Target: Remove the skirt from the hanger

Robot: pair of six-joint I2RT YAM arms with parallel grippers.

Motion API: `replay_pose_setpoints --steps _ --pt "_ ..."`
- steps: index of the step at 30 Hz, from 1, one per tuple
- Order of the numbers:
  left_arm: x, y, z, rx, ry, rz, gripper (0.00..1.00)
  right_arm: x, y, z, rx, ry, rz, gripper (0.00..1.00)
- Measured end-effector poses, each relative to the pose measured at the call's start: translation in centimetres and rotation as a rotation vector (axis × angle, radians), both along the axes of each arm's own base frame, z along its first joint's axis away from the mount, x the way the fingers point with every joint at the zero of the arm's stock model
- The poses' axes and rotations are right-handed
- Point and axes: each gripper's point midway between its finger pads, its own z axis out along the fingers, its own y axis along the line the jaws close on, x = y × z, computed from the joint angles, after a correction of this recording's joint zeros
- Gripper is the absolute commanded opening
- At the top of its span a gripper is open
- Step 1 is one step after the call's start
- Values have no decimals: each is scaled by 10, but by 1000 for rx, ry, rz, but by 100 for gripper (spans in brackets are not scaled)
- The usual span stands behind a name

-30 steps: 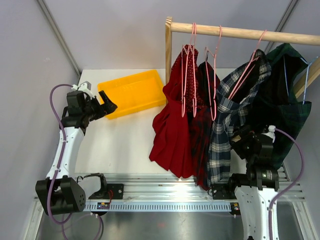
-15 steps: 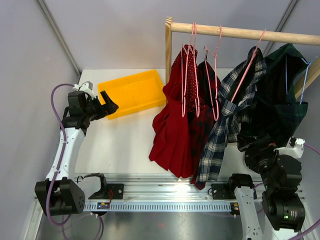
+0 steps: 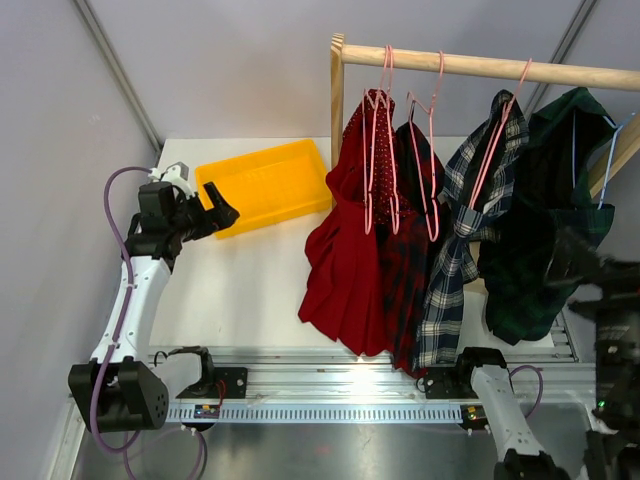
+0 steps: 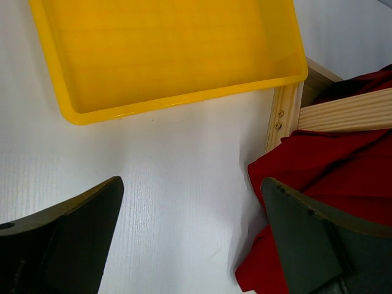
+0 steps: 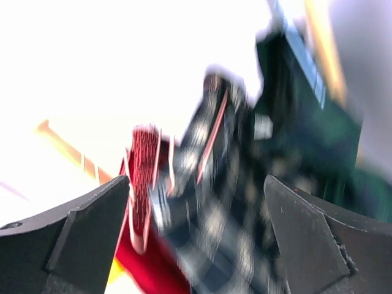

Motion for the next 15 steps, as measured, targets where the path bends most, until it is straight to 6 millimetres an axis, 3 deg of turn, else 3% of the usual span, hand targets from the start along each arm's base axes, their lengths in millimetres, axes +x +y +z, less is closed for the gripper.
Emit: replay_pose_setpoints --steps 3,5,10,15 --pt "-1 -3 0 0 -1 -8 99 24 -22 48 -58 -37 -102 99" --pt "-1 -4 1 0 -3 -12 99 46 -32 57 -84 -5 -146 100" --pt "-2 -6 1 -1 -2 -20 99 112 -58 53 -157 141 -258 97" --pt "-3 -7 2 -1 -5 -21 99 143 -75 38 -222 247 -333 90"
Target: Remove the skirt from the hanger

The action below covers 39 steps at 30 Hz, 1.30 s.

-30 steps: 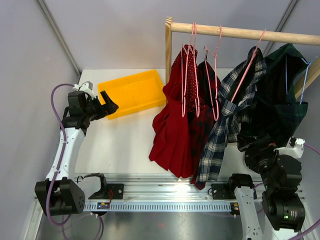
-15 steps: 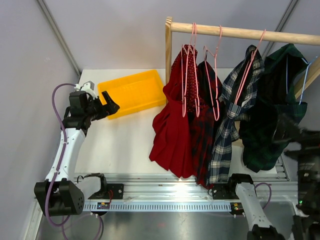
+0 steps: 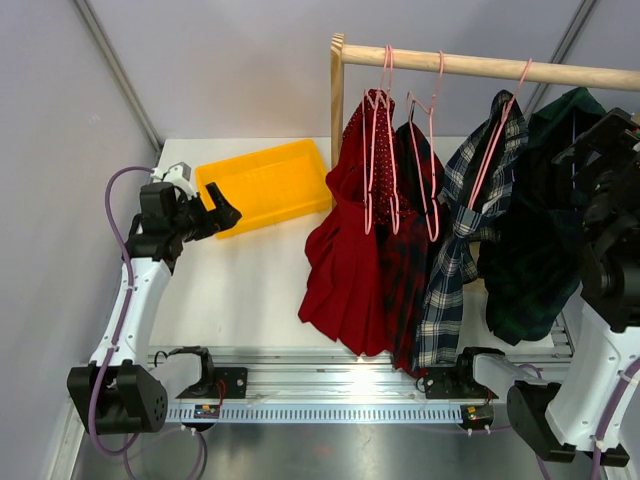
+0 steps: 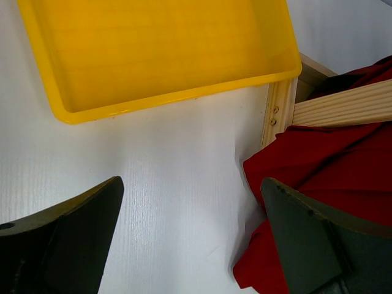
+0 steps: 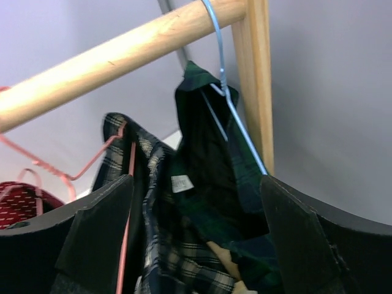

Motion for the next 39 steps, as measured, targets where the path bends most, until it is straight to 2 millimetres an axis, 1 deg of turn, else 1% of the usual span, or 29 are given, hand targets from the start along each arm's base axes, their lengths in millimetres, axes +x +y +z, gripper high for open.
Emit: replay_pose_setpoints --steps 1,3,6,12,15,18,22,26,28,31,35,36,38,39 --pt "0 0 1 -1 -2 -1 99 2 -2 -3 -11 15 -11 87" --pt "-1 -1 1 -2 -3 -3 99 5 -8 -9 -31 40 -36 86" --pt "-2 -2 2 -5 -4 -7 99 5 -15 -23 -59 79 -77 83" --pt "-3 -4 2 -14 -2 -20 99 12 -20 -62 -81 187 -97 83" --pt "-3 -5 2 -17 -2 -24 99 22 -24 -79 -88 241 -109 83" --pt "-4 -6 2 -20 -1 -28 99 33 -32 -94 -94 293 -138 83" --pt "-4 -7 1 -24 4 -33 99 49 -51 -108 -79 349 -197 83" --pt "-4 -8 0 -30 9 -41 99 57 -78 -122 -42 392 -282 86" --pt "-3 -9 -1 -34 13 -47 99 61 -85 -122 -35 399 -303 85" --pt "-3 -11 -4 -43 27 -54 99 64 -90 -118 -32 390 -318 82" --pt "-3 -14 -7 -56 38 -63 99 59 -100 -115 -14 366 -348 67" --pt "-3 -14 -7 -58 39 -65 99 59 -102 -114 -11 356 -353 60" --pt "-3 -14 -7 -61 42 -64 99 59 -103 -115 -3 339 -355 51" --pt "-3 -15 -7 -62 42 -65 99 60 -102 -116 2 331 -346 42"
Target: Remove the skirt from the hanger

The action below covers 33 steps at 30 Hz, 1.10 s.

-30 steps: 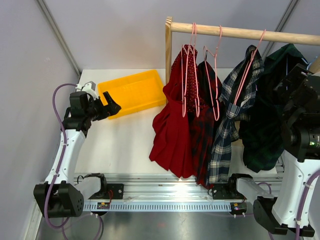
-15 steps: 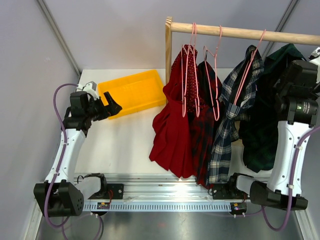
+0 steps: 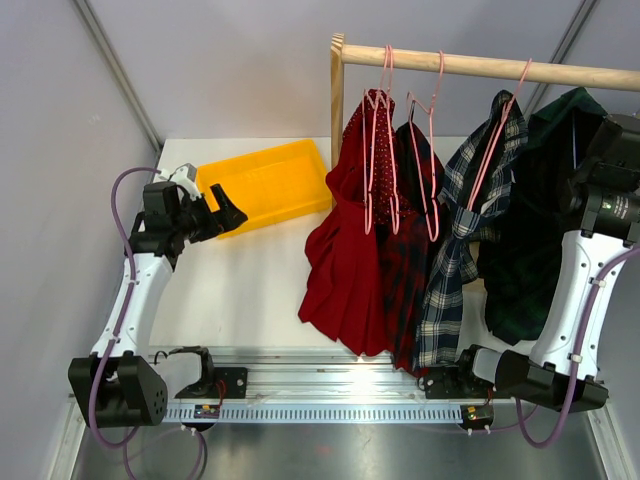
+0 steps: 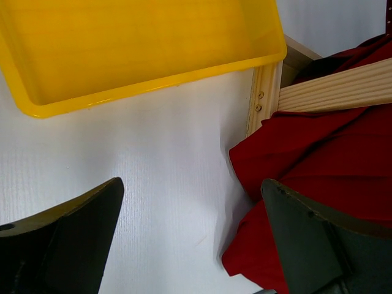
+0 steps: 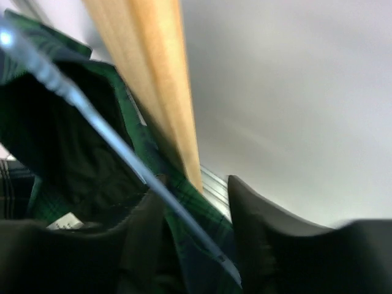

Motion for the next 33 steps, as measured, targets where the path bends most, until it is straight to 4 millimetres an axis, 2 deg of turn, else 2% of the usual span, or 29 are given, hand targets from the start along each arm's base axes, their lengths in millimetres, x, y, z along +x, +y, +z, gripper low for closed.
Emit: replay_pose_setpoints --steps 6,11,15,20,23,26,28,30,31,33 --pt "-1 -4 0 -1 1 -9 99 10 6 -5 23 -14 55 25" --pt "-1 -8 -1 13 2 -16 99 20 17 -6 47 -28 126 0" --pt "-1 -10 -1 24 4 0 99 24 25 -5 66 -48 169 0" --pt "0 -2 2 48 -9 48 99 25 35 -1 100 -68 214 0" --pt "-4 7 11 82 -45 90 99 23 43 6 125 -85 247 0" --pt "-14 12 44 95 -152 117 99 19 53 20 141 -117 286 0" --pt "-21 12 78 88 -252 121 99 15 60 34 145 -148 316 0" --pt "-25 8 117 76 -355 105 92 13 68 51 146 -193 353 0" --pt "-25 5 137 65 -404 87 83 11 72 59 145 -215 368 0" --pt "-27 -2 173 46 -475 54 80 8 80 73 146 -254 400 0"
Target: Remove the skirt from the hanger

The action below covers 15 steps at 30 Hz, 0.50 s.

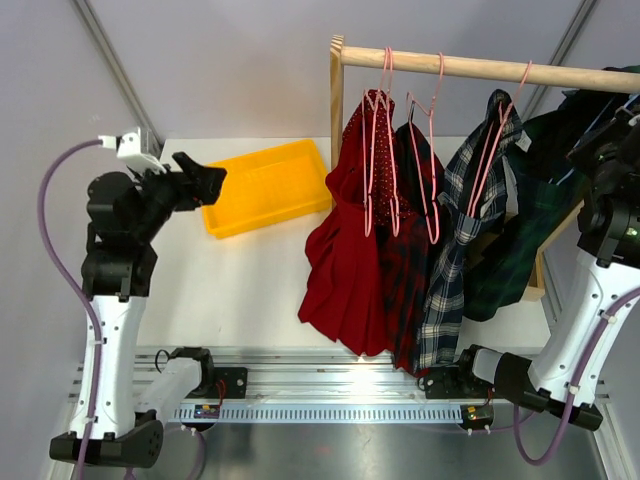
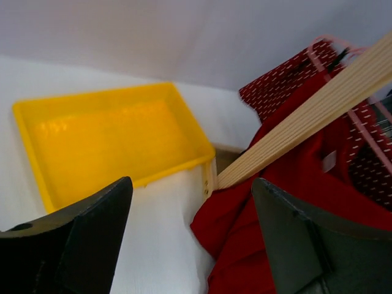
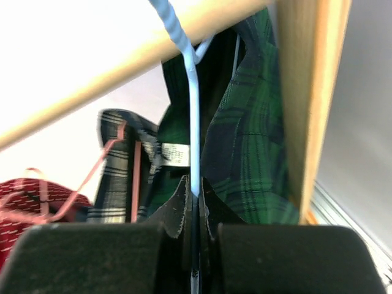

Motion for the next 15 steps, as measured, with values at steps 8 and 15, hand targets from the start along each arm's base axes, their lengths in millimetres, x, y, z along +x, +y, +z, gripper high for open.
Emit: replay_pose_setpoints --steps 8,15 --pt "-20 -57 91 -28 -161 -245 81 -20 30 12 53 -68 98 0" --pt "-89 -191 111 14 -168 -654 86 -63 57 11 87 -129 151 0"
